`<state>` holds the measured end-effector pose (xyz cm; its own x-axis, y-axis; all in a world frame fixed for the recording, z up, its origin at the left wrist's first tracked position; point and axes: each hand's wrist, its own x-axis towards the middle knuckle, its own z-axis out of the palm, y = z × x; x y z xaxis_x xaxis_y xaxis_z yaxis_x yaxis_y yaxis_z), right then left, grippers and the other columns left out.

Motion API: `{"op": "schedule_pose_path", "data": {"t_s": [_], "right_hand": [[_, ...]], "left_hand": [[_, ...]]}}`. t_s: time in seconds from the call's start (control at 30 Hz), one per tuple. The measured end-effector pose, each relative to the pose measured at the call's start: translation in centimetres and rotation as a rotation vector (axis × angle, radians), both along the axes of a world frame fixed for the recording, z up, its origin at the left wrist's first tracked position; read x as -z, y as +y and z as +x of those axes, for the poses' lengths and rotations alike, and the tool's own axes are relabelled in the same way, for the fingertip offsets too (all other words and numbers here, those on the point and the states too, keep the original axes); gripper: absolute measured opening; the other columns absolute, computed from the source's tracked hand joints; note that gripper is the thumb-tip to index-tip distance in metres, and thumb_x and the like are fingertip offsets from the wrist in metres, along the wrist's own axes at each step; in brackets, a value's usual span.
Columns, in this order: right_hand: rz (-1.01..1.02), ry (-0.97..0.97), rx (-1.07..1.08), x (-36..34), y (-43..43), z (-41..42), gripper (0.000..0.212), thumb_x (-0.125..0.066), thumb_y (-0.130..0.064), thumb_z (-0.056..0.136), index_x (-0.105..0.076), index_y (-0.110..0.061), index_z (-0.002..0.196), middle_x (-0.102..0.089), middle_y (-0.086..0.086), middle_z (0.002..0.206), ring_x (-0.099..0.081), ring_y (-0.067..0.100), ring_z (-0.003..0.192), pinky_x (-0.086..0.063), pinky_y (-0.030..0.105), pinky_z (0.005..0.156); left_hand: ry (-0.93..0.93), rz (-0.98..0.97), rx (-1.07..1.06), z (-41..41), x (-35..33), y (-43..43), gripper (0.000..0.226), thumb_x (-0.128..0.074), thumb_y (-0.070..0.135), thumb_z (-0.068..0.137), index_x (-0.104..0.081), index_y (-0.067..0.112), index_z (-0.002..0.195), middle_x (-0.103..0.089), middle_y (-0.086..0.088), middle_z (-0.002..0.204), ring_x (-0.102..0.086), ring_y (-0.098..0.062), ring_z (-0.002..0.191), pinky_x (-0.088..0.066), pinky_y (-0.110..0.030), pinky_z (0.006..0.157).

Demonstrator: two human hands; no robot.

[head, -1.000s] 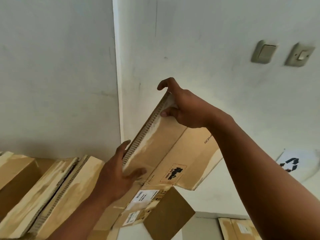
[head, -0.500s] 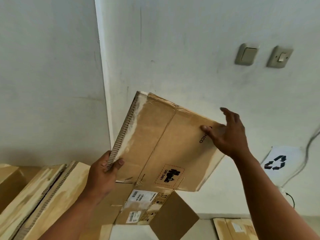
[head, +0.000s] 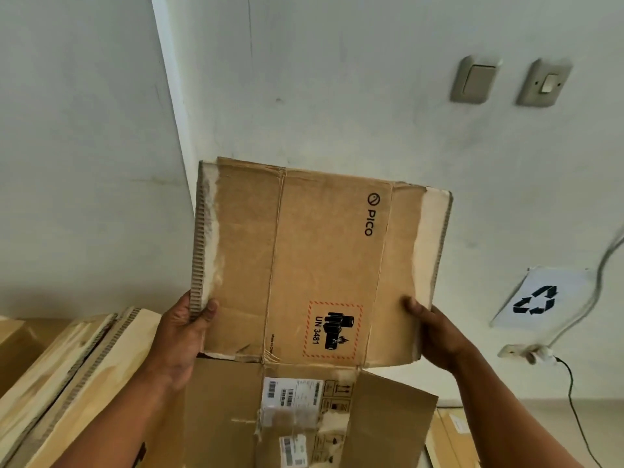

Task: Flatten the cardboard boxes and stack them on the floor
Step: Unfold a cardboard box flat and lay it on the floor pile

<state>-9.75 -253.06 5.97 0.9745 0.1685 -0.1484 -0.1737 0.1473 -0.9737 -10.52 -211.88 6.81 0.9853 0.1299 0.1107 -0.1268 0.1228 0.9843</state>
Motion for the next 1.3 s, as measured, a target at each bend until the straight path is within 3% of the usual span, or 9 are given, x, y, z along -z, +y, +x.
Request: {"op": "schedule_pose_path", "data": {"t_s": [0.2, 0.37, 0.43, 0.53, 0.77, 0.9, 1.1, 1.17, 1.3], "right_hand": [[0.099, 0.211, -0.042, 3.6, 1.4, -0.9, 0.099, -0.088, -0.062, 0.05, -0.059, -0.012, 0.131, -0.063, 0.02, 0.129, -0.061, 0.042, 0.117, -0.053, 0.054, 0.091], [0.194, 0.308, -0.051, 8.4, 2.6, -2.3, 0.07, -0.068, -0.056, 0.08, -0.056, -0.017, 0.137, -0.055, 0.023, 0.138, -0.051, 0.046, 0.129, -0.036, 0.065, 0.109], [0.113, 0.326, -0.036, 9.8, 2.9, -2.6, 0.062, -0.054, -0.057, 0.088, -0.056, -0.02, 0.137, -0.059, 0.017, 0.136, -0.054, 0.041, 0.128, -0.038, 0.064, 0.109], [-0.016, 0.357, 0.067, 12.0, 2.8, -2.7, 0.065, -0.059, -0.061, 0.087, -0.052, -0.023, 0.139, -0.064, 0.009, 0.132, -0.06, 0.034, 0.123, -0.047, 0.06, 0.102], [-0.182, 0.51, 0.275, 15.6, 4.9, -3.7, 0.043, -0.051, -0.04, 0.1, -0.046, -0.02, 0.139, -0.062, 0.005, 0.122, -0.061, 0.028, 0.109, -0.057, 0.052, 0.086], [-0.307, 0.568, 0.332, 17.3, 6.3, -3.6, 0.044, -0.049, -0.042, 0.101, -0.046, -0.02, 0.139, -0.061, 0.003, 0.119, -0.06, 0.028, 0.108, -0.054, 0.056, 0.092], [-0.456, 0.596, 0.341, 20.4, 7.9, -3.2, 0.032, -0.044, -0.034, 0.105, -0.05, -0.019, 0.132, -0.06, 0.005, 0.116, -0.061, 0.026, 0.101, -0.056, 0.055, 0.088], [-0.513, 0.605, 0.324, 21.7, 8.3, -3.4, 0.032, -0.043, -0.032, 0.105, -0.05, -0.017, 0.132, -0.06, 0.005, 0.114, -0.061, 0.024, 0.098, -0.057, 0.053, 0.087], [-0.61, 0.575, 0.3, 23.5, 8.7, -4.1, 0.037, -0.043, -0.033, 0.104, -0.045, -0.017, 0.137, -0.06, 0.008, 0.123, -0.06, 0.023, 0.099, -0.054, 0.054, 0.094]], "left_hand": [[0.177, -0.066, 0.028, -0.6, 3.5, 1.1, 0.036, -0.063, 0.025, 0.083, -0.065, 0.011, 0.116, -0.067, -0.015, 0.118, -0.058, -0.031, 0.117, -0.039, -0.054, 0.109], [0.296, -0.065, 0.054, -0.9, 5.8, 1.1, 0.042, -0.062, 0.024, 0.083, -0.063, 0.008, 0.122, -0.068, -0.017, 0.12, -0.061, -0.033, 0.116, -0.044, -0.05, 0.105], [0.344, -0.03, 0.013, -0.9, 6.9, 1.1, 0.035, -0.063, 0.023, 0.087, -0.065, 0.013, 0.12, -0.07, -0.013, 0.116, -0.064, -0.029, 0.111, -0.046, -0.047, 0.103], [0.424, 0.061, -0.07, -0.5, 9.8, 1.6, 0.023, -0.064, 0.027, 0.092, -0.066, 0.026, 0.115, -0.071, -0.004, 0.113, -0.064, -0.026, 0.11, -0.048, -0.047, 0.101], [0.571, 0.218, -0.124, -0.6, 15.1, 1.1, 0.043, -0.058, 0.031, 0.097, -0.05, 0.022, 0.139, -0.059, -0.001, 0.124, -0.053, -0.021, 0.112, -0.043, -0.038, 0.097], [0.665, 0.284, -0.1, -0.4, 18.0, 1.9, 0.045, -0.059, 0.037, 0.096, -0.049, 0.024, 0.138, -0.06, -0.003, 0.129, -0.057, -0.026, 0.116, -0.045, -0.049, 0.103], [0.803, 0.42, -0.005, -0.5, 21.4, 3.4, 0.032, -0.065, 0.02, 0.094, -0.049, 0.029, 0.12, -0.064, -0.005, 0.117, -0.063, -0.026, 0.099, -0.059, -0.05, 0.079], [0.803, 0.577, 0.106, -1.1, 22.2, 3.8, 0.051, -0.07, 0.016, 0.089, -0.043, 0.029, 0.131, -0.061, -0.001, 0.122, -0.061, -0.021, 0.101, -0.057, -0.043, 0.082], [0.787, 0.752, 0.235, -2.7, 23.6, 4.4, 0.117, -0.086, 0.029, 0.072, -0.003, 0.04, 0.154, -0.044, 0.003, 0.146, -0.048, -0.023, 0.127, -0.043, -0.035, 0.1]]}}
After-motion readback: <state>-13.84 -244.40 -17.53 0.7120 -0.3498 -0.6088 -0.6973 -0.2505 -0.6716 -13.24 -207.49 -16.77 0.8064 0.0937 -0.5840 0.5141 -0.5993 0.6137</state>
